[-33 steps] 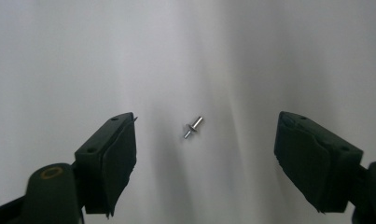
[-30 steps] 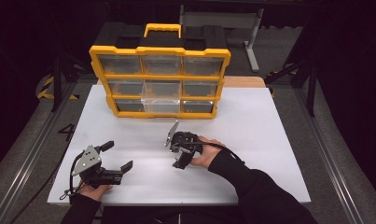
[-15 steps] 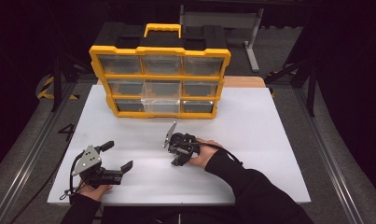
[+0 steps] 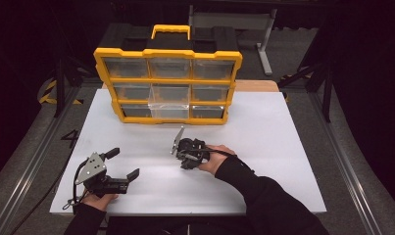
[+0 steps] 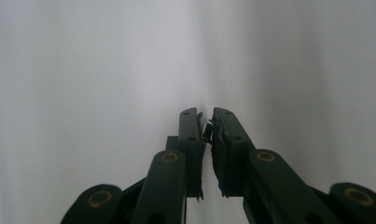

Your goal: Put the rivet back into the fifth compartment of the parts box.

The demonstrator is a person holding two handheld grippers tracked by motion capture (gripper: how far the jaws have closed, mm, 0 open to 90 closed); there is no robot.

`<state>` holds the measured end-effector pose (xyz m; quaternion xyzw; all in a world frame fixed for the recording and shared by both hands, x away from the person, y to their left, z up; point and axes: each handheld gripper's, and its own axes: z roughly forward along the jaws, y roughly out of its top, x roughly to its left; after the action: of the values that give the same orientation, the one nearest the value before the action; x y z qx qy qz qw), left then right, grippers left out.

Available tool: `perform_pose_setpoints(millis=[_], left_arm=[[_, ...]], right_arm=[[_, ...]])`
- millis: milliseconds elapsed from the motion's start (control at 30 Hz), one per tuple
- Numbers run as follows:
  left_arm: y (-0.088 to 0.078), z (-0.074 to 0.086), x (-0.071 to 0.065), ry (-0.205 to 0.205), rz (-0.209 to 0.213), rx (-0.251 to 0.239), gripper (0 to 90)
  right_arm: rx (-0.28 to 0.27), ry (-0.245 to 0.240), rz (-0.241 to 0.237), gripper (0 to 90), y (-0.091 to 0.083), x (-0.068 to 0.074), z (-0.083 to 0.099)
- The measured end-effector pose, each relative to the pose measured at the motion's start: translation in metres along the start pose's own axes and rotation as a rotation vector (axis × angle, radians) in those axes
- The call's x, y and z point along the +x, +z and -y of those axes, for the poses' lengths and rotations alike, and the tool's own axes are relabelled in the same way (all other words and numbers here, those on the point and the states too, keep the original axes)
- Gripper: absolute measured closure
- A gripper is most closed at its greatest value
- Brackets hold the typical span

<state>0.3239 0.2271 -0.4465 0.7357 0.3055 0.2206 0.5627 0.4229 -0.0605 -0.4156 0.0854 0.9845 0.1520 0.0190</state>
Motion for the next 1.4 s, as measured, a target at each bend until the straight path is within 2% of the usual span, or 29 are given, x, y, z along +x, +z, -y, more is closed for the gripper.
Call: perform_pose_setpoints(millis=[167, 500, 533, 633, 700, 1100, 1233, 1400], left_arm=[[0.0, 0.0, 0.0, 0.003, 0.001, 0.003, 1.0], [0.0, 0.0, 0.0, 0.001, 0.001, -0.001, 1.0], [0.0, 0.0, 0.0, 0.001, 0.001, -0.001, 1.0], [0.0, 0.0, 0.0, 0.002, 0.001, -0.001, 1.0], [0.0, 0.0, 0.0, 0.001, 0.0, -0.001, 1.0], [0.0, 0.0, 0.001, -0.001, -0.001, 0.001, 1.0], [0.0, 0.0, 0.001, -0.001, -0.001, -0.001, 1.0], [-0.001, 0.0, 0.001, -0.002, -0.002, -0.002, 1.0]], right_arm=[[-0.02, -0.003, 0.005, 82.1, -0.015, 0.002, -0.002], [-0.064, -0.026, 0.019, 82.1, -0.058, 0.0, -0.008], [-0.064, -0.026, 0.019, 82.1, -0.058, 0.0, -0.008], [-0.072, -0.03, 0.034, 82.1, -0.074, -0.002, -0.012], [-0.074, -0.03, 0.037, 82.1, -0.077, -0.002, -0.012], [-0.113, -0.036, 0.074, 82.2, -0.127, -0.012, -0.028], [-0.124, -0.031, 0.091, 82.2, -0.141, -0.017, -0.034], [-0.135, -0.041, 0.089, 82.2, -0.154, -0.023, -0.041]])
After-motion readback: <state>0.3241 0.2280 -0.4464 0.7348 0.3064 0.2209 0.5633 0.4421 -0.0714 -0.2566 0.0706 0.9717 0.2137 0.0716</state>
